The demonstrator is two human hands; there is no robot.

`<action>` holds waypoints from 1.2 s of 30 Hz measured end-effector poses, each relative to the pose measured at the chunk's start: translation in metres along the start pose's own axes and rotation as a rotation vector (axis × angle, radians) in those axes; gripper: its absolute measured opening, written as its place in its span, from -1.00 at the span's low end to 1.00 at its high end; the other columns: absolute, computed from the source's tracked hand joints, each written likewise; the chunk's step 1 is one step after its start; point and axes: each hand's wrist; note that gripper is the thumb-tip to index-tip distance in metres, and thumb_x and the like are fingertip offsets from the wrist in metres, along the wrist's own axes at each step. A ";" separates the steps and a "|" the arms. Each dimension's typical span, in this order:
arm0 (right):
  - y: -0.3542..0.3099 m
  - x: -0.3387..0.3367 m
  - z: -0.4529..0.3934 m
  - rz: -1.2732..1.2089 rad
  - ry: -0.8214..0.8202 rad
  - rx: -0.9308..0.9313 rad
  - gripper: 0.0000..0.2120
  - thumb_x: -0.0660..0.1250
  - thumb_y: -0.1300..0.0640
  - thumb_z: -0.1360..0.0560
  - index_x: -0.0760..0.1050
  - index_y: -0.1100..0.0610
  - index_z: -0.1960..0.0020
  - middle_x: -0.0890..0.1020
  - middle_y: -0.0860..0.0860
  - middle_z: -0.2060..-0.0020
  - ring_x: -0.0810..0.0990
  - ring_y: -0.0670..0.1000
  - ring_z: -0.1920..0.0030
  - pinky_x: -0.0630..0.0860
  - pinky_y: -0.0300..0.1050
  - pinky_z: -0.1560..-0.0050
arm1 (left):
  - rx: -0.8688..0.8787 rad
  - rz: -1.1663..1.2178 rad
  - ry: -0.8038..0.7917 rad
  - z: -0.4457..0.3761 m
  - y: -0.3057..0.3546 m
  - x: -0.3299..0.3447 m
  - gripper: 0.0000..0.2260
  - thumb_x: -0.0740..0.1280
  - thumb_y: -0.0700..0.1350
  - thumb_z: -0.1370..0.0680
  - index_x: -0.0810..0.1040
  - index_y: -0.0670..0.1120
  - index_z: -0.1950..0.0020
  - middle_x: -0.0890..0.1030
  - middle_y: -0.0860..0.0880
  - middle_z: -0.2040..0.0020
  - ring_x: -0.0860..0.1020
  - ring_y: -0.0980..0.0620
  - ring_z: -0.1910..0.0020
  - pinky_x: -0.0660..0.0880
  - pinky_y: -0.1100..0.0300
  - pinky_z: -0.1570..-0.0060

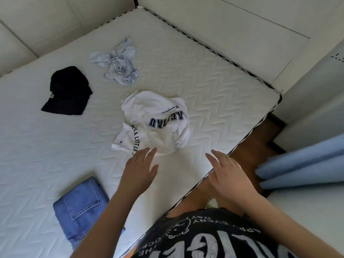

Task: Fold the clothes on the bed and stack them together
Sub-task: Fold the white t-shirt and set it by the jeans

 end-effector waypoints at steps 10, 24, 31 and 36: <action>0.036 -0.021 -0.072 0.118 -0.064 -0.260 -0.46 0.07 -0.07 -0.64 0.10 0.05 -0.58 0.16 0.06 -0.56 0.17 0.07 -0.54 0.08 -0.03 -0.52 | -0.142 -0.095 0.143 0.007 0.053 0.007 -0.54 0.12 0.02 -0.54 0.56 -0.14 -0.33 0.60 -0.19 -0.23 0.57 -0.21 -0.22 0.52 -0.09 -0.11; -0.021 -0.008 -0.151 0.236 0.046 -0.515 -0.51 0.37 0.08 -0.46 0.49 0.18 -0.36 0.51 0.17 -0.32 0.49 0.21 -0.32 0.42 0.12 -0.32 | -0.271 -0.084 0.195 -0.017 0.013 0.044 -0.55 0.15 0.00 -0.55 0.54 -0.13 -0.37 0.56 -0.20 -0.30 0.50 -0.23 -0.32 0.47 -0.15 -0.27; -0.011 0.006 -0.184 0.239 0.097 -0.527 -0.53 0.14 0.06 -0.49 0.53 0.21 -0.31 0.54 0.20 -0.28 0.51 0.23 -0.31 0.44 0.15 -0.30 | -0.174 -0.115 0.248 -0.063 0.010 0.053 -0.54 0.40 -0.10 -0.48 0.53 -0.14 -0.38 0.48 -0.22 -0.39 0.45 -0.22 -0.39 0.43 -0.16 -0.31; 0.006 0.029 -0.223 0.212 0.053 -0.558 -0.52 0.36 0.09 -0.43 0.51 0.18 -0.32 0.52 0.19 -0.30 0.47 0.23 -0.34 0.38 0.16 -0.35 | -0.163 -0.114 0.178 -0.096 0.009 0.076 -0.52 0.41 -0.15 -0.47 0.51 -0.11 -0.40 0.47 -0.21 -0.40 0.43 -0.22 -0.41 0.41 -0.14 -0.33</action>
Point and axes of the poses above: each hand's wrist, its own z-axis away from the middle knuckle, its own x-axis out of the palm, y = z × x
